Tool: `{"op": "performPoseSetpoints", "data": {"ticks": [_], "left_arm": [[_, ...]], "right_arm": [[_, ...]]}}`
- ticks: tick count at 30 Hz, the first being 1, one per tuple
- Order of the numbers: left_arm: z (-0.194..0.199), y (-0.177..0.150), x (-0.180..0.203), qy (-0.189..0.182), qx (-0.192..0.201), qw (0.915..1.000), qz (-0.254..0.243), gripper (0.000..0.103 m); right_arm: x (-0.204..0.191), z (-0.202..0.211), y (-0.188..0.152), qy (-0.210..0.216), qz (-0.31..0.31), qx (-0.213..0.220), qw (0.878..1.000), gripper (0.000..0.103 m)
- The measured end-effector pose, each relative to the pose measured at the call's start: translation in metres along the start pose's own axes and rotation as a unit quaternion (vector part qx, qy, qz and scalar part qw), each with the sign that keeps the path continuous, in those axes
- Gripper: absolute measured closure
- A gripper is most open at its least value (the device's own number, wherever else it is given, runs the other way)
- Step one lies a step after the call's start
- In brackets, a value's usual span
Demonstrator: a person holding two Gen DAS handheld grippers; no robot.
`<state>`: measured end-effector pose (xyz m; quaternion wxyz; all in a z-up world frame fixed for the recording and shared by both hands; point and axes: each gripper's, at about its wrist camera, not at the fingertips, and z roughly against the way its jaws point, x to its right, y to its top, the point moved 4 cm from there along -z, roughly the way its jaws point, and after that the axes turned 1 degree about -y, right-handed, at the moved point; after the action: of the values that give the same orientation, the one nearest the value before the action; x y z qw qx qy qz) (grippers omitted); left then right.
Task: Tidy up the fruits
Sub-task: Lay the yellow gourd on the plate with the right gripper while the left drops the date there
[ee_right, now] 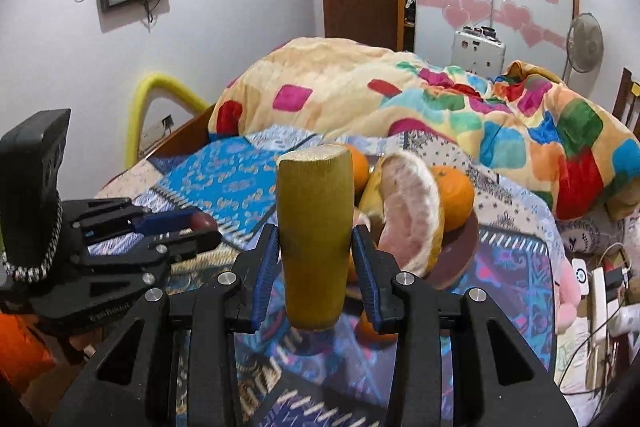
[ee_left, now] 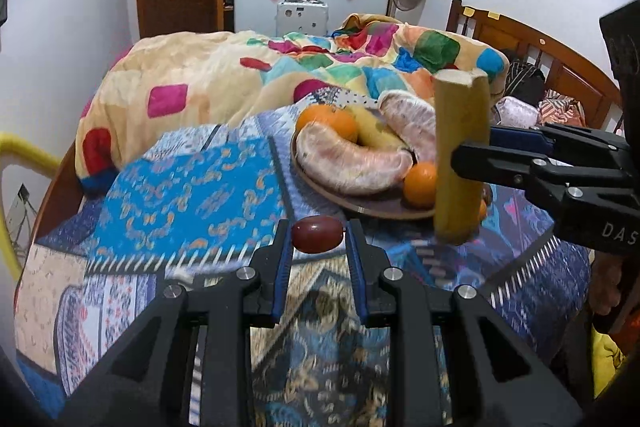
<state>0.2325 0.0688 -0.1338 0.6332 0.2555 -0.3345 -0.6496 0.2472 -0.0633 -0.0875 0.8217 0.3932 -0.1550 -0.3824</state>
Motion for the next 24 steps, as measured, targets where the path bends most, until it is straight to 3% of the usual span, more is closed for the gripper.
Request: {"op": "performPoseSetpoints", "data": {"ticks": [16,24], "left_arm": [[-0.050,0.033,0.000,-0.013,-0.024,0.9996,0.002,0.077],[-0.062,0.035,0.010,-0.012,-0.034,0.9992,-0.018,0.077]], "right_arm": [[0.015,-0.051,0.026,0.005,-0.036,-0.016,0.999,0.069],[0.029,-0.065,0.033,-0.027,-0.044,-0.021,0.998,0.069]]}}
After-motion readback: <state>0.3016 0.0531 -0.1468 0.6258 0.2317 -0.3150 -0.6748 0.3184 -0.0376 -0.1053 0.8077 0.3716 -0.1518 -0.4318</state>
